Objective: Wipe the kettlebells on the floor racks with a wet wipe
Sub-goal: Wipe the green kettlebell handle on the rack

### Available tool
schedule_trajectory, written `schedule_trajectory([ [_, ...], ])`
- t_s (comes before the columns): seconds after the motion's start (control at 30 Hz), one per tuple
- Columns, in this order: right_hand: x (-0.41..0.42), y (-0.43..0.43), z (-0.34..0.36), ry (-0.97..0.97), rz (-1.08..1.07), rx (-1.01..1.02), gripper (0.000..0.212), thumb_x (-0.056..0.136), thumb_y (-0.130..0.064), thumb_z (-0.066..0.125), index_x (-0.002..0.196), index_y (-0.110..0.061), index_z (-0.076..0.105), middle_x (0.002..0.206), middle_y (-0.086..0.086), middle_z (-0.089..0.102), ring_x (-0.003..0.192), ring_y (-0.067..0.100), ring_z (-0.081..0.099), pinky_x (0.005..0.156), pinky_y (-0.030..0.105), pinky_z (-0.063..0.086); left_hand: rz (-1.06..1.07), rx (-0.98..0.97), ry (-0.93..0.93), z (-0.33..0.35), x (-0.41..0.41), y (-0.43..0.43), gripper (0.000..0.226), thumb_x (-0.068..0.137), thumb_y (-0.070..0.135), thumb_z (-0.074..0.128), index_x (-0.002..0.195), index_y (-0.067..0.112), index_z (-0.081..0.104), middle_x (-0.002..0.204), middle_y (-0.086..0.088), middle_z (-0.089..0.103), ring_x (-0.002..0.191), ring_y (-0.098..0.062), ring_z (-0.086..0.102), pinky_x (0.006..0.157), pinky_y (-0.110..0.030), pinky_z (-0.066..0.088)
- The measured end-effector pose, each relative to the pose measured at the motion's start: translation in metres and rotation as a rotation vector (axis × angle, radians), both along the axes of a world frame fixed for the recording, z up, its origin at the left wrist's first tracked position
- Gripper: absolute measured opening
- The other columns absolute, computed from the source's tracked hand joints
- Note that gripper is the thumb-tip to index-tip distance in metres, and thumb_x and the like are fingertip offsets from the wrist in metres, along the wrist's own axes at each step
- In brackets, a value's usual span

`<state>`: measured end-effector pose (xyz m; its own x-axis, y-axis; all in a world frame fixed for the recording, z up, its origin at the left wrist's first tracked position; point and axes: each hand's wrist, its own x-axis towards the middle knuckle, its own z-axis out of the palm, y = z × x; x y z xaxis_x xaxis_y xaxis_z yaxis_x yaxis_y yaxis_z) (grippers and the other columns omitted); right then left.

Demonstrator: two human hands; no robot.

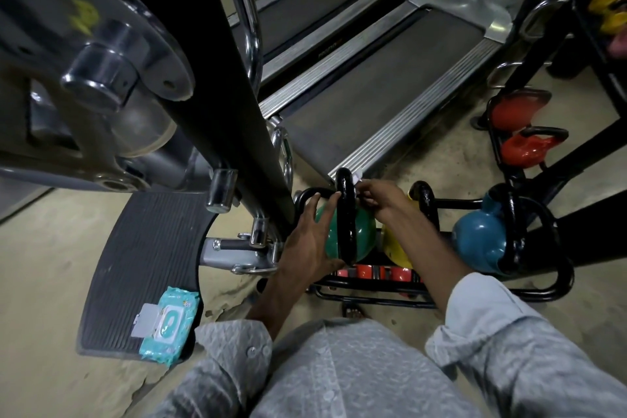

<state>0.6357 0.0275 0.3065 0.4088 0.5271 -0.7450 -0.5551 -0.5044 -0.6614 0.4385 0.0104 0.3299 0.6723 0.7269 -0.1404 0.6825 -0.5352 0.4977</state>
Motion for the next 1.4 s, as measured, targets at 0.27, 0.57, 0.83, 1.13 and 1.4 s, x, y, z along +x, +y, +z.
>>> schedule_trajectory([
  [0.27, -0.007, 0.019, -0.025, -0.277, -0.121, 0.043, 0.025, 0.081, 0.005, 0.072, 0.067, -0.014, 0.065, 0.068, 0.003, 0.063, 0.06, 0.013, 0.056, 0.058, 0.023, 0.05, 0.004, -0.007, 0.006, 0.001, -0.001, -0.002, 0.13, 0.064, 0.044, 0.091, 0.159, 0.04, 0.002, 0.167, -0.006, 0.005, 0.151, -0.028, 0.024, 0.106, -0.049, 0.046],
  [0.57, 0.013, 0.026, -0.024, -0.374, 0.032, 0.07, 0.011, 0.08, 0.001, 0.077, 0.091, 0.0, 0.075, 0.078, 0.007, 0.068, 0.066, 0.014, 0.06, 0.063, 0.027, 0.053, 0.022, -0.016, -0.005, -0.001, -0.003, -0.002, 0.132, 0.061, 0.046, 0.092, 0.158, 0.045, 0.001, 0.167, -0.004, 0.007, 0.15, -0.026, 0.025, 0.107, -0.048, 0.047],
  [0.83, 0.032, 0.056, 0.02, -0.95, 0.673, 0.01, 0.02, 0.076, -0.019, 0.075, 0.084, -0.001, 0.079, 0.065, 0.013, 0.07, 0.058, 0.014, 0.06, 0.06, 0.034, 0.047, 0.014, 0.001, -0.001, 0.002, -0.003, -0.003, 0.132, 0.063, 0.043, 0.092, 0.159, 0.043, 0.002, 0.167, -0.005, 0.007, 0.151, -0.027, 0.024, 0.107, -0.047, 0.046],
  [1.13, -0.011, 0.092, 0.074, -1.278, 1.359, -0.219, 0.02, 0.081, -0.015, 0.073, 0.068, -0.007, 0.059, 0.065, 0.007, 0.056, 0.071, 0.026, 0.06, 0.061, 0.027, 0.043, 0.016, 0.026, -0.032, -0.001, -0.006, -0.005, 0.135, 0.06, 0.044, 0.094, 0.158, 0.046, 0.001, 0.168, -0.005, 0.01, 0.15, -0.027, 0.026, 0.104, -0.048, 0.048],
  [1.4, -0.029, 0.068, 0.085, -1.398, 1.387, -0.129, 0.016, 0.086, -0.007, 0.07, 0.1, -0.001, 0.067, 0.088, 0.012, 0.067, 0.074, 0.025, 0.059, 0.062, 0.027, 0.042, 0.082, -0.044, -0.145, -0.007, -0.009, -0.003, 0.138, 0.059, 0.059, 0.087, 0.161, 0.018, 0.003, 0.167, -0.001, 0.017, 0.148, -0.02, 0.03, 0.11, -0.044, 0.045],
])
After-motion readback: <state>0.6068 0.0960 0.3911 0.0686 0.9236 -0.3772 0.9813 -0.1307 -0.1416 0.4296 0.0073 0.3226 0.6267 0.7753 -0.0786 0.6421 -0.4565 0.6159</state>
